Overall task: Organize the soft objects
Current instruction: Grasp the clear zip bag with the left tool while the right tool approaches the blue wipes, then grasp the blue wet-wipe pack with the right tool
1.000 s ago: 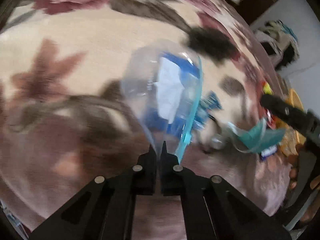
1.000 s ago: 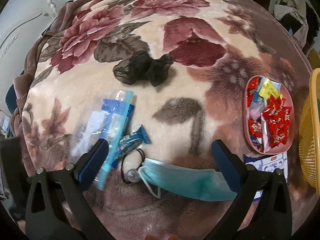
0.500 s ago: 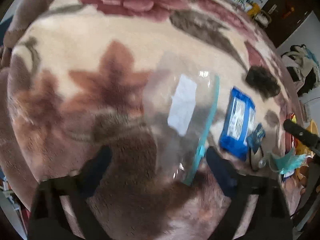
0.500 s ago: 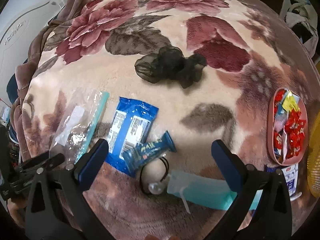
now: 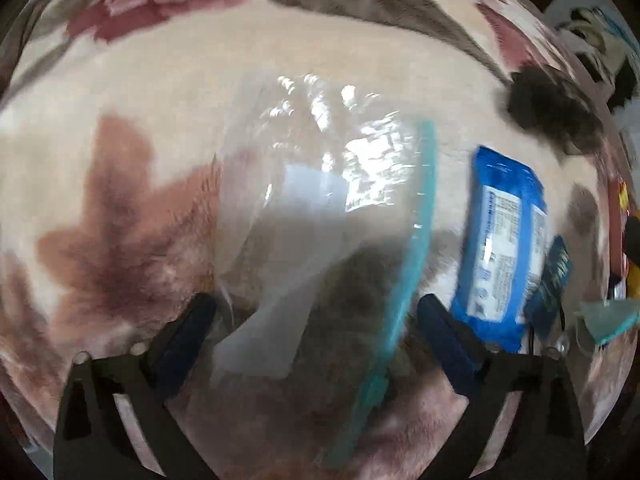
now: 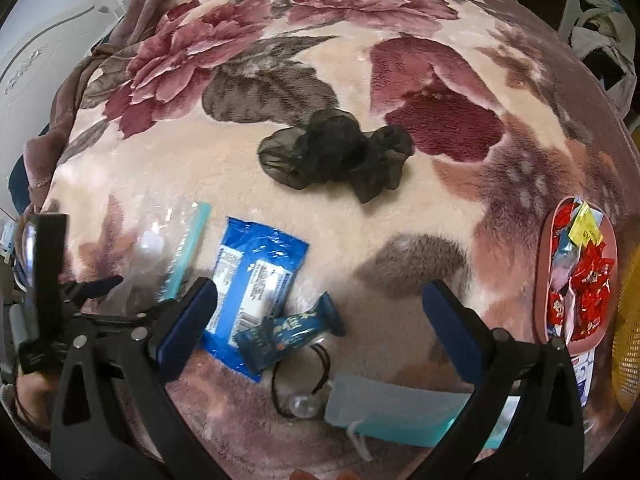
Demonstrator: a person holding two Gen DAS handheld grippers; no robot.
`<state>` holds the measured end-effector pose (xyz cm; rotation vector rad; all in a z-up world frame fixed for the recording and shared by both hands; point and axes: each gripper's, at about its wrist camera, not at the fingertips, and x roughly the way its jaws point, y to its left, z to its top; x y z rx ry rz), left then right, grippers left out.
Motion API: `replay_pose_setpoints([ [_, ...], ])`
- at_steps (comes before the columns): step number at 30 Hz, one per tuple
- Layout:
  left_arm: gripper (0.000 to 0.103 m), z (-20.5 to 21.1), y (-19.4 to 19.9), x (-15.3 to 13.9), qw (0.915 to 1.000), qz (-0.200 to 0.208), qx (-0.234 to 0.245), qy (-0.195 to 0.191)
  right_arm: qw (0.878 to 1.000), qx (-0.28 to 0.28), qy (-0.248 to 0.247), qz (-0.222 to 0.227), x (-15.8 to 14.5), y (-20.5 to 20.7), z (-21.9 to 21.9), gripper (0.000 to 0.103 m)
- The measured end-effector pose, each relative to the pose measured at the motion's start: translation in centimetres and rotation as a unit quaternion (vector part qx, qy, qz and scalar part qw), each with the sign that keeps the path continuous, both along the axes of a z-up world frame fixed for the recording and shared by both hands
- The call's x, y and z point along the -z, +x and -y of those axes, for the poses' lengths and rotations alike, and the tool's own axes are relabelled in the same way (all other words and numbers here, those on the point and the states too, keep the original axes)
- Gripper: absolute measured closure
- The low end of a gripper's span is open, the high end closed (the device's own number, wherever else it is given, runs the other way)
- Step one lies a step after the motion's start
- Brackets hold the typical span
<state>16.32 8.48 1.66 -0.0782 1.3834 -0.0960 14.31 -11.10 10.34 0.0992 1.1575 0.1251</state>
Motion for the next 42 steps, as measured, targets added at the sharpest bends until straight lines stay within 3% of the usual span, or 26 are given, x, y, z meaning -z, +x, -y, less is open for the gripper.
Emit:
replay_pose_setpoints([
  [2, 0.037, -0.6, 0.0, -0.1, 0.9999, 0.006, -0.014, -0.002, 1.000, 0.002, -0.001, -0.003, 0.2, 0.3, 0.2, 0.000],
  [4, 0.076, -1.2, -0.2, -0.8, 0.9996, 0.020, -0.016, -0.013, 1.000, 0.001, -0.003, -0.004, 0.4, 0.4, 0.3, 0.000],
  [6, 0.091, -1.6, -0.4, -1.4, 0.9992, 0.030, -0.022, -0.017, 1.000, -0.002, -0.004, -0.008, 0.7, 0.6, 0.1, 0.000],
  [7, 0.093, -1.8, -0.5, -1.7, 0.9988, 0.038, -0.025, -0.019, 1.000, -0.002, -0.004, -0.011, 0.9, 0.7, 0.0, 0.000],
  [11, 0.096, -2.8, -1.3, -2.8, 0.9961, 0.060, -0.042, -0.049, 1.000, -0.005, -0.002, -0.012, 1.0, 0.9, -0.5, 0.000],
  [18, 0.096, -4.1, -2.6, -3.0, 0.9938, 0.069, -0.058, -0.065, 0.999, -0.018, -0.002, -0.027, 1.8, 1.5, -2.1, 0.000],
  [25, 0.096, -5.6, -2.4, -3.1, 0.9922, 0.074, -0.072, -0.070, 0.997, -0.058, -0.002, -0.049, 4.2, 1.5, -7.2, 0.000],
  [32, 0.096, -7.0, -2.7, -2.8, 0.9909, 0.069, -0.082, -0.082, 0.994, -0.033, -0.019, -0.101, 7.7, 2.4, -9.1, 0.002],
  [33, 0.096, -7.0, -2.7, -2.7, 0.9909, 0.069, -0.081, -0.082, 0.994, -0.024, -0.016, -0.108, 7.9, 2.4, -9.0, 0.012],
  [34, 0.096, -7.0, -2.7, -2.8, 0.9909, 0.069, -0.081, -0.082, 0.993, -0.019, -0.019, -0.111, 8.1, 2.4, -9.0, 0.028],
  [35, 0.096, -7.0, -2.8, -2.8, 0.9908, 0.070, -0.081, -0.083, 0.993, -0.016, -0.041, -0.110, 8.1, 2.3, -9.1, 0.035],
  [37, 0.096, -7.0, -3.0, -2.9, 0.9906, 0.072, -0.082, -0.083, 0.994, -0.018, -0.044, -0.096, 7.6, 2.0, -9.0, 0.041],
  [42, 0.096, -6.6, -3.4, -3.5, 0.9905, 0.076, -0.081, -0.082, 0.998, -0.029, -0.010, -0.050, 4.6, 0.9, -8.2, 0.043],
])
